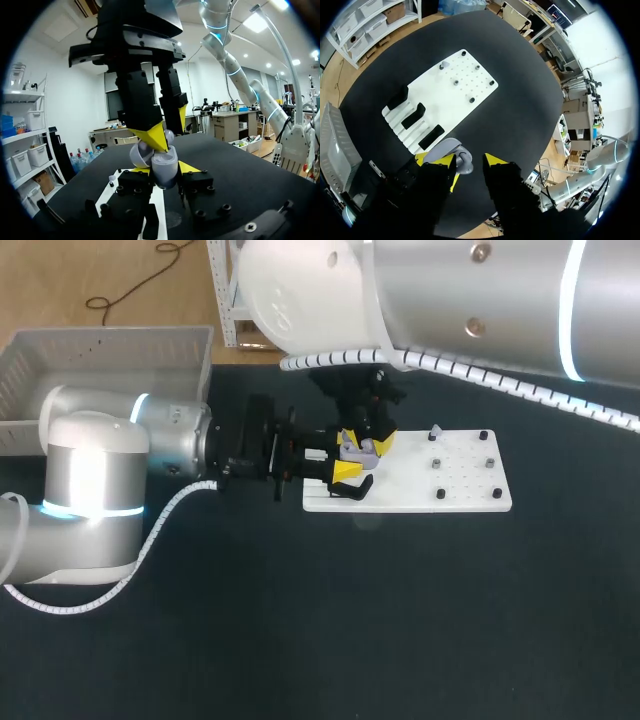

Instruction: Pick up each earbud case from the left stands, insert the matching earbuds, close the lid, and place the case in the box.

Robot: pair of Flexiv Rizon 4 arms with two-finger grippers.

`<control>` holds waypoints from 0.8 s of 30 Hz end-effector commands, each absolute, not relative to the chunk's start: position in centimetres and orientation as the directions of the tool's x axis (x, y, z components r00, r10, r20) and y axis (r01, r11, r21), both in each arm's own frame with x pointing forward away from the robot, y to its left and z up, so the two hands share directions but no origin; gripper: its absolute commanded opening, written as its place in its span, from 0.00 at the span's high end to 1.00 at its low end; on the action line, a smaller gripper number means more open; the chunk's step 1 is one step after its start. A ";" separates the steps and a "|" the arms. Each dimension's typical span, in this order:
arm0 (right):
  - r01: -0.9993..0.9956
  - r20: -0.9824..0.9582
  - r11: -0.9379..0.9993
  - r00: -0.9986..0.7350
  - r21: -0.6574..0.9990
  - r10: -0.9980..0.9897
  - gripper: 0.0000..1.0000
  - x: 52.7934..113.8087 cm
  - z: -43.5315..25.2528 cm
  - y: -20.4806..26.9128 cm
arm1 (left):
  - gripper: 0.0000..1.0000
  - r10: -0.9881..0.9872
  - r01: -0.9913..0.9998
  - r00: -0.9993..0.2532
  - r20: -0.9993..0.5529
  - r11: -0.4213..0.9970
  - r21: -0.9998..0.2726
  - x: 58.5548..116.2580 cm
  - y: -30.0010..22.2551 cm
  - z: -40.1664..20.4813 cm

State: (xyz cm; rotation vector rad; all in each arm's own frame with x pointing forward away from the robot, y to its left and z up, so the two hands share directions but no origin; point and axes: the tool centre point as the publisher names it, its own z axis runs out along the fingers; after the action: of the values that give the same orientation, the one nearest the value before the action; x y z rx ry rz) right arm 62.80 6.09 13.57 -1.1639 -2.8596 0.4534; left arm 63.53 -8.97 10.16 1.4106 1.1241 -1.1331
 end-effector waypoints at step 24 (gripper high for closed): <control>0.356 -0.145 0.885 -0.900 0.300 0.411 0.46 62.4 20.8 -1.1 | 1.00 0.080 0.985 0.143 -0.986 -0.105 0.135 63.4 -9.1 10.2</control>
State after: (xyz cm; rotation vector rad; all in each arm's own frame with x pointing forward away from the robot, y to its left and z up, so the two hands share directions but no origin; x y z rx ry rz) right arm 62.48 1.96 20.71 -0.7772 -3.1815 0.2239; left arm 63.45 -9.04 10.24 1.4122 1.1195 -1.1365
